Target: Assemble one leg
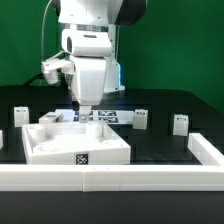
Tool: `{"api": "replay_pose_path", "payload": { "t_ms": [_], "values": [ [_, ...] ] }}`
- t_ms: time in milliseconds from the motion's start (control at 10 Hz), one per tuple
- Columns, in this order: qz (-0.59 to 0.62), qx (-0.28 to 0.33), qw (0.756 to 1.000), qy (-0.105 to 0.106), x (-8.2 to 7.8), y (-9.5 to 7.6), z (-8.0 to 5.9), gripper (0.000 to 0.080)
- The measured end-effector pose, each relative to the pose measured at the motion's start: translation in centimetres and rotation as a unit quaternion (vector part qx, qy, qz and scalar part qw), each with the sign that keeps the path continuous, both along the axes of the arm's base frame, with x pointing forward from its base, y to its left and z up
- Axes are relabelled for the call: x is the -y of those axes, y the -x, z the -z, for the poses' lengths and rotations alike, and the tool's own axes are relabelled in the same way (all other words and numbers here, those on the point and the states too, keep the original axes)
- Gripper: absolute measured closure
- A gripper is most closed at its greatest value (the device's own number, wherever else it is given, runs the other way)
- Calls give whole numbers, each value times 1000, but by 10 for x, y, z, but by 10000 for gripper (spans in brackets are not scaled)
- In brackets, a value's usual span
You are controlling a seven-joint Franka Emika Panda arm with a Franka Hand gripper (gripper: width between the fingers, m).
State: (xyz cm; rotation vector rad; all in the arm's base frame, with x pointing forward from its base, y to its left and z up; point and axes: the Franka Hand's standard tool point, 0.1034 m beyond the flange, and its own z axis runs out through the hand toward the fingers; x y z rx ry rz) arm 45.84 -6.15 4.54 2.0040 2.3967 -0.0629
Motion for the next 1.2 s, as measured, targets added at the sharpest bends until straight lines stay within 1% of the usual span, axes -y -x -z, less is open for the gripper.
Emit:
{"api": "replay_pose_path", "payload": {
  "t_ms": [100,300,500,600,700,800,900,1000,1200],
  "values": [
    [2,-5,1000,-1,0,6,3,150],
    [10,-15,1000,-6,5,17,19,150],
    [16,-23,1000,-9,9,16,32,150],
    [20,-26,999,-10,10,19,35,150],
    [27,-24,999,-9,10,18,32,150],
    [28,-25,999,-9,10,18,33,150],
    [28,-25,999,-9,10,19,33,279],
    [28,-25,999,-9,10,19,33,279],
    [28,-26,999,-9,10,19,34,553]
  ]
}}
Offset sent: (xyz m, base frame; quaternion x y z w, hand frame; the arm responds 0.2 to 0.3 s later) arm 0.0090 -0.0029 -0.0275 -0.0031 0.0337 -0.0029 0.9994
